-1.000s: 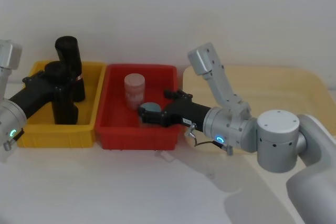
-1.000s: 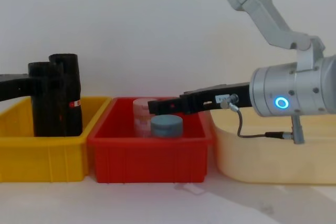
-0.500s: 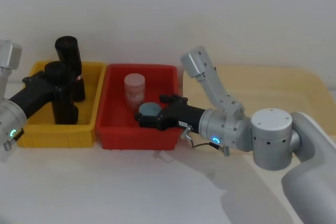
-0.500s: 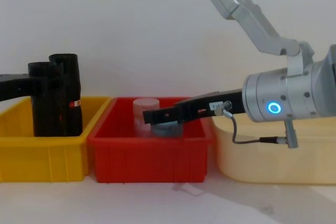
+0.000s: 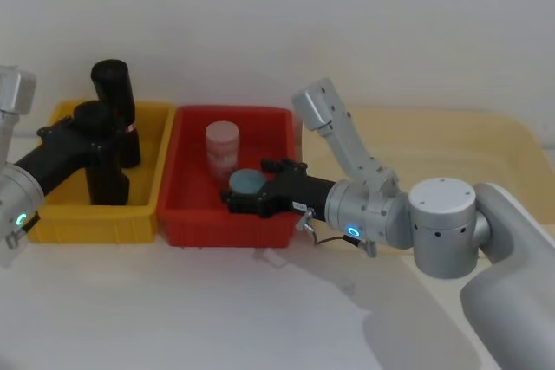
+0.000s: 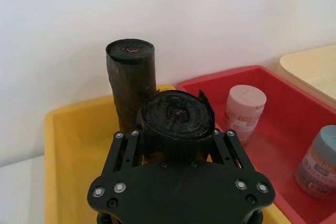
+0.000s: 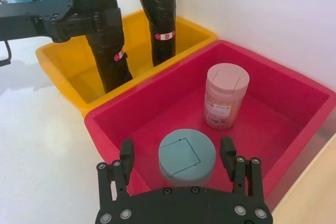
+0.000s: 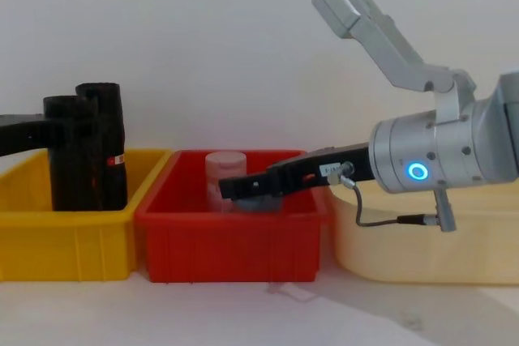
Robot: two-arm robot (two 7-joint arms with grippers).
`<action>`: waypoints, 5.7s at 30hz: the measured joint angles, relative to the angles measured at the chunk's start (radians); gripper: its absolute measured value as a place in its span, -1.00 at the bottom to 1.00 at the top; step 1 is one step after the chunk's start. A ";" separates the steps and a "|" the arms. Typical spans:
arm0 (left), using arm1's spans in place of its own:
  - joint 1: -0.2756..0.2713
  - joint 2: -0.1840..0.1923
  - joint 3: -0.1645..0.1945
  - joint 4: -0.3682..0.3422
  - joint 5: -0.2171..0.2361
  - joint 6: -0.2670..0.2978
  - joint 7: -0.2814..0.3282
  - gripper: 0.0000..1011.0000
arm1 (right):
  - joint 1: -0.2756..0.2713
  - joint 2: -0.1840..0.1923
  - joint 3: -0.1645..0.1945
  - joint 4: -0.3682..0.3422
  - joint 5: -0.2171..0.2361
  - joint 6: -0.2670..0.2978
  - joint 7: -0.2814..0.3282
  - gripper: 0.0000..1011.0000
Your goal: Pick up the garbage bag with the one hand and transfer it to the other hand.
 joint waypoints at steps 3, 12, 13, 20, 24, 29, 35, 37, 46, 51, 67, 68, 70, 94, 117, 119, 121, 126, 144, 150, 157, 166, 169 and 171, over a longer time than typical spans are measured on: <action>0.000 0.000 0.000 0.000 0.000 0.000 0.000 0.05 | 0.004 0.000 -0.003 0.004 0.000 0.000 0.000 0.98; 0.000 0.000 0.000 0.000 0.000 0.000 0.000 0.05 | 0.014 0.002 -0.013 0.013 0.001 0.003 0.000 0.98; 0.000 0.000 0.000 0.000 0.000 0.000 0.000 0.05 | 0.015 0.002 -0.015 0.014 0.001 0.003 0.000 0.98; 0.000 0.000 0.000 0.000 0.000 0.000 0.000 0.05 | 0.021 0.003 -0.021 0.021 0.005 0.005 -0.002 0.98; 0.000 0.000 0.000 0.000 0.000 0.000 0.000 0.05 | 0.025 0.003 -0.023 0.026 0.009 0.005 -0.004 0.98; 0.000 0.000 0.000 0.000 0.000 0.000 0.000 0.05 | 0.028 0.004 -0.024 0.032 0.013 0.005 -0.008 0.98; 0.000 0.000 0.000 0.000 0.000 0.000 0.000 0.05 | 0.032 0.004 -0.026 0.044 0.017 0.000 -0.011 0.98; 0.000 0.000 0.000 0.000 0.000 0.000 0.000 0.05 | 0.033 0.004 -0.027 0.049 0.019 -0.003 -0.011 0.98; 0.000 0.000 0.000 0.000 0.000 0.000 0.000 0.05 | 0.038 0.003 -0.028 0.064 0.024 -0.020 -0.016 0.98; 0.000 0.000 0.000 0.000 0.000 0.000 0.000 0.05 | 0.039 0.003 -0.029 0.068 0.026 -0.025 -0.017 0.85; 0.000 0.000 0.000 0.000 0.000 0.000 0.000 0.05 | 0.041 0.003 -0.029 0.075 0.029 -0.034 -0.018 0.27; 0.000 0.000 0.000 0.000 0.000 0.000 0.000 0.05 | 0.042 0.003 -0.029 0.075 0.029 -0.034 -0.018 0.27; 0.000 0.000 0.000 0.000 0.000 0.000 0.000 0.05 | 0.042 0.003 -0.029 0.076 0.029 -0.035 -0.018 0.27; 0.012 -0.003 -0.022 -0.051 0.009 -0.003 0.027 0.05 | 0.031 0.021 -0.008 0.033 0.018 -0.064 -0.046 0.27; -0.094 -0.055 -0.055 -0.201 -0.070 0.048 0.016 0.05 | -0.062 0.124 0.175 -0.270 0.028 -0.118 -0.156 0.27; -0.112 -0.063 -0.047 -0.196 -0.082 0.057 0.004 0.05 | -0.075 0.137 0.199 -0.299 0.028 -0.118 -0.171 0.27; -0.123 -0.069 -0.041 -0.190 -0.091 0.064 -0.007 0.05 | -0.088 0.146 0.218 -0.317 0.029 -0.116 -0.182 0.27; -0.170 -0.095 -0.011 -0.157 -0.117 0.083 -0.045 0.05 | -0.130 0.177 0.277 -0.369 0.031 -0.110 -0.214 0.27; -0.338 -0.222 0.143 0.069 -0.156 0.109 -0.205 0.05 | -0.217 0.239 0.403 -0.350 0.038 -0.121 -0.244 0.27; -0.399 -0.283 0.194 0.188 -0.157 0.090 -0.260 0.05 | -0.211 0.242 0.411 -0.308 0.031 -0.127 -0.239 0.27; -0.494 -0.384 0.254 0.398 -0.153 0.037 -0.331 0.05 | -0.199 0.241 0.418 -0.266 0.018 -0.135 -0.241 0.38; -0.553 -0.445 0.288 0.527 -0.148 0.002 -0.374 0.05 | -0.192 0.239 0.422 -0.242 0.010 -0.138 -0.244 0.88; -0.566 -0.459 0.296 0.556 -0.147 -0.006 -0.384 0.05 | -0.192 0.239 0.424 -0.238 0.008 -0.139 -0.244 0.98; -0.572 -0.464 0.300 0.569 -0.146 -0.009 -0.389 0.05 | -0.192 0.239 0.424 -0.238 0.008 -0.140 -0.243 0.98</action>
